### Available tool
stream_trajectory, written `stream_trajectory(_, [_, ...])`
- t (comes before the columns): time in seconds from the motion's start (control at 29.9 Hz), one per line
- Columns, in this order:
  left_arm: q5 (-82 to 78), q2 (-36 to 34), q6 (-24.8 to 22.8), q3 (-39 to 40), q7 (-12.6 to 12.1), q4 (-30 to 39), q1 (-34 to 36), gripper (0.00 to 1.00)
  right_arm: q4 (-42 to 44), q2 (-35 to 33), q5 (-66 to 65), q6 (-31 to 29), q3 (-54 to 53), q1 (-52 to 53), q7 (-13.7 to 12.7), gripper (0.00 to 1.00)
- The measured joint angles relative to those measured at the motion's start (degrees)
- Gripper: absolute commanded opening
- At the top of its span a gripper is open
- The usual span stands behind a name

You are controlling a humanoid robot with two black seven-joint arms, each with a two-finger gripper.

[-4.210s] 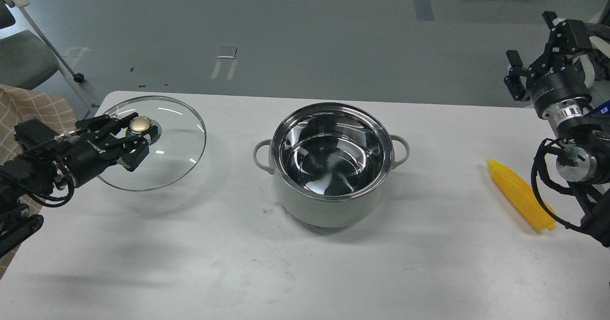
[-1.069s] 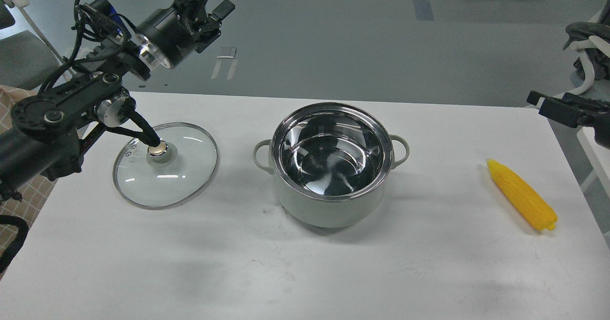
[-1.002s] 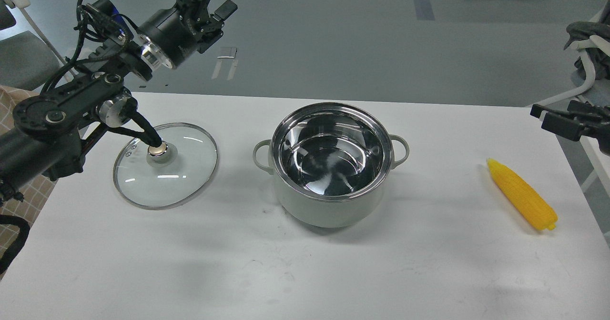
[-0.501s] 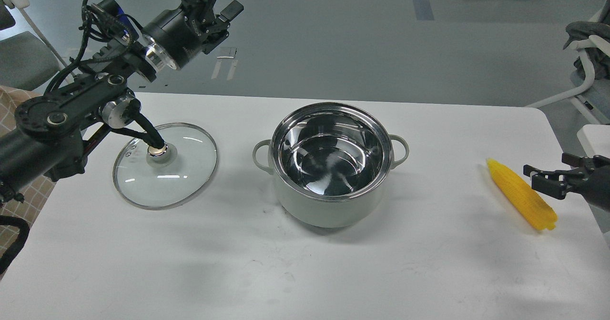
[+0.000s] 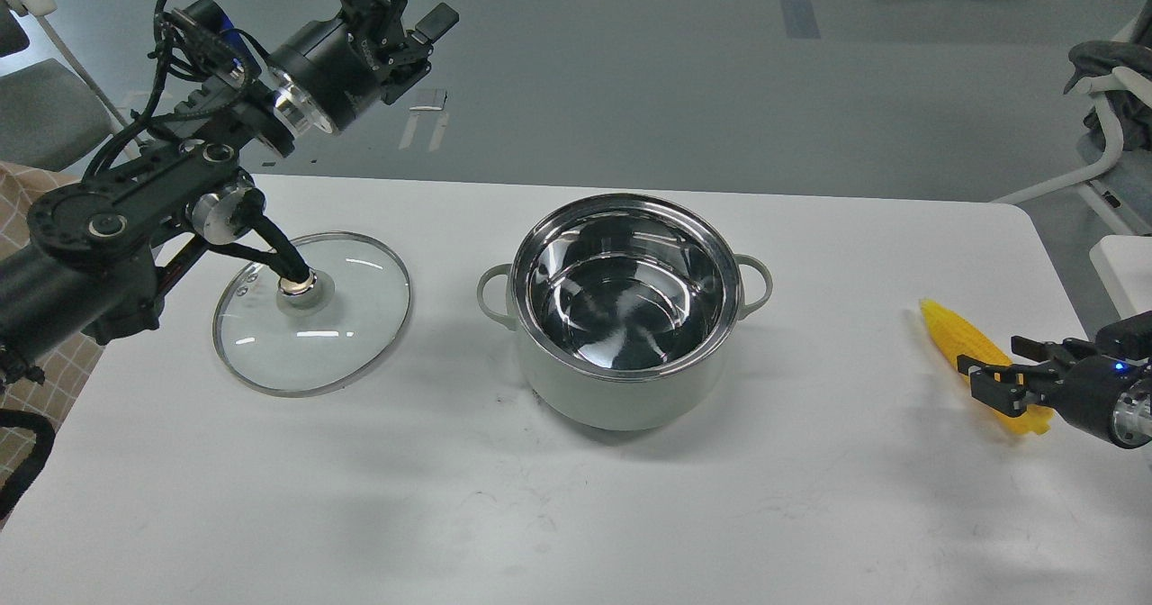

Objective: Open pot and put corn in
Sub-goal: 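Lower the right gripper onto the yellow corn cob and grasp it, then lift the corn cob and swing it over the pot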

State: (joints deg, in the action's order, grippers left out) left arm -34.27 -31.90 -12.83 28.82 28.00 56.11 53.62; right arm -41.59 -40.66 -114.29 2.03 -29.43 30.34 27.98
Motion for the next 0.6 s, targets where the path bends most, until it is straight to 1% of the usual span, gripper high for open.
stream_trajectory(0.1, [0.0, 0.0, 0.0, 0.0, 0.0, 0.0, 0.0, 0.95, 0.0, 0.9, 0.0, 0.4, 0.1, 0.1, 0.0, 0.15])
stream_trajectory(0.2, [0.0, 0.0, 0.0, 0.0, 0.0, 0.0, 0.0, 0.95, 0.0, 1.4, 0.0, 0.9, 0.1, 0.2, 0.0, 0.12])
stream_trajectory(0.4, [0.0, 0.0, 0.0, 0.0, 0.0, 0.0, 0.0, 0.95, -2.5, 1.3, 1.0, 1.8, -0.3, 2.7, 0.0, 0.12])
stream_trajectory(0.6, [0.0, -0.1, 0.0, -0.1, 0.0, 0.0, 0.0, 0.95, -7.3, -0.4, 2.7, 1.1, -0.1, 12.6, 0.0, 0.12])
